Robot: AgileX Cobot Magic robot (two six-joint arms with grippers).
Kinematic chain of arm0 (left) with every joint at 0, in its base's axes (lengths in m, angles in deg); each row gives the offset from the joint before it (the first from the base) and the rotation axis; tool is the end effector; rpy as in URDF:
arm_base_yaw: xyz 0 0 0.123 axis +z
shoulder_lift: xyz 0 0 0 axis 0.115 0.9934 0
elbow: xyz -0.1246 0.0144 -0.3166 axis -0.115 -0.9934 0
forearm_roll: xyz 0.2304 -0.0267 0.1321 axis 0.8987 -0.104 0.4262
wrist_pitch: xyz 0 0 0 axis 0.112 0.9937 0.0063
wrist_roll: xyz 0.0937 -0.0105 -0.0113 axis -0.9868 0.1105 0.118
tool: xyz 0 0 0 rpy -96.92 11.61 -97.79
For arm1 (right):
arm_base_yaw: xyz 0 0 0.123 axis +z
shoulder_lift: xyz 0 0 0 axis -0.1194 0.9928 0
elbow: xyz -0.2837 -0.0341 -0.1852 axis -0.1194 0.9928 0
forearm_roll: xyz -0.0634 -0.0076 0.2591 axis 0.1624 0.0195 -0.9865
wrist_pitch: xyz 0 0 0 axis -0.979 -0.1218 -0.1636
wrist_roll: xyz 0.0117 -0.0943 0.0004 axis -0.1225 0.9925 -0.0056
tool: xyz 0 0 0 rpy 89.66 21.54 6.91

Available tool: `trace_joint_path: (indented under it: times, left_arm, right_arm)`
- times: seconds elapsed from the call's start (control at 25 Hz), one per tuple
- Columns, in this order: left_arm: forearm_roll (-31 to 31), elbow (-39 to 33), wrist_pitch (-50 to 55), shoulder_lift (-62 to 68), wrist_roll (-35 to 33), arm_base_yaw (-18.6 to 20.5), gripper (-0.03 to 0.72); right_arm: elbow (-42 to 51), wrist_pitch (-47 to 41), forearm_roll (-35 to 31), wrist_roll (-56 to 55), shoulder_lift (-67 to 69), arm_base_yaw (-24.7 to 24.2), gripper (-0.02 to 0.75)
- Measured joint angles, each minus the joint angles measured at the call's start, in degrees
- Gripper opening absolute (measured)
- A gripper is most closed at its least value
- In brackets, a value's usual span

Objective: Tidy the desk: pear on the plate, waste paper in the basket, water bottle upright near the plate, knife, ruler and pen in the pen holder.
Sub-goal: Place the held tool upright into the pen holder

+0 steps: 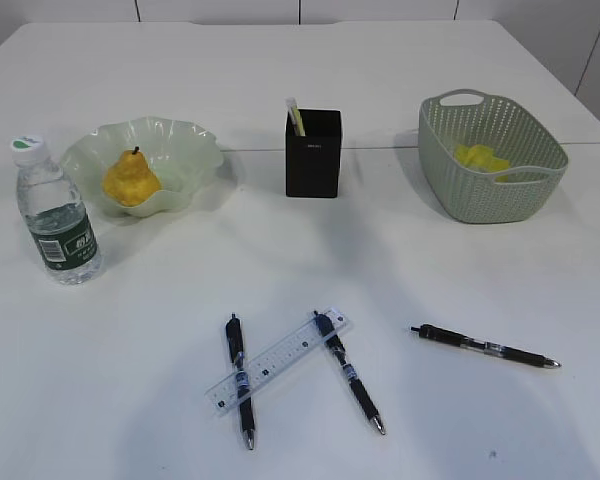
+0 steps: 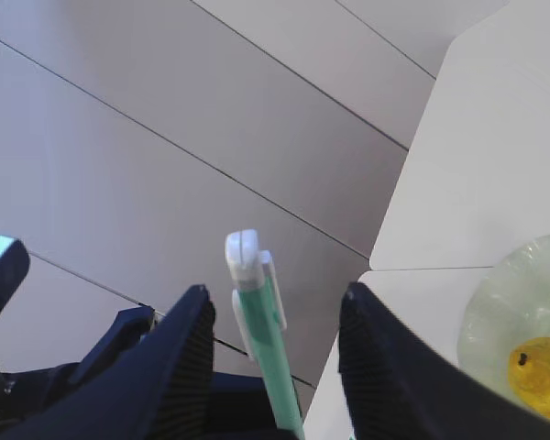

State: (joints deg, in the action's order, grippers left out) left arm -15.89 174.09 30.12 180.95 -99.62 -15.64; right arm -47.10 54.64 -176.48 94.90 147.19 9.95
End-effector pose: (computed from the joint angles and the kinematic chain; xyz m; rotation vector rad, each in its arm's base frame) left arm 0.4027 -0.1890 0.4781 0.8270 2.1665 -0.3529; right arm 0.4473 0.1922 0.4469 -0.0002 1.8037 1.3590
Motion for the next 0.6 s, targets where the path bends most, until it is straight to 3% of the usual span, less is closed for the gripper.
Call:
trace_joint_path:
  times: [0.6]
  left_arm:
    - [-2.91,0.00,-0.10,0.00,-0.45,-0.38,0.105]
  right_arm:
    - [0.00,0.34,-4.71,3.48,0.00,1.20,0.337]
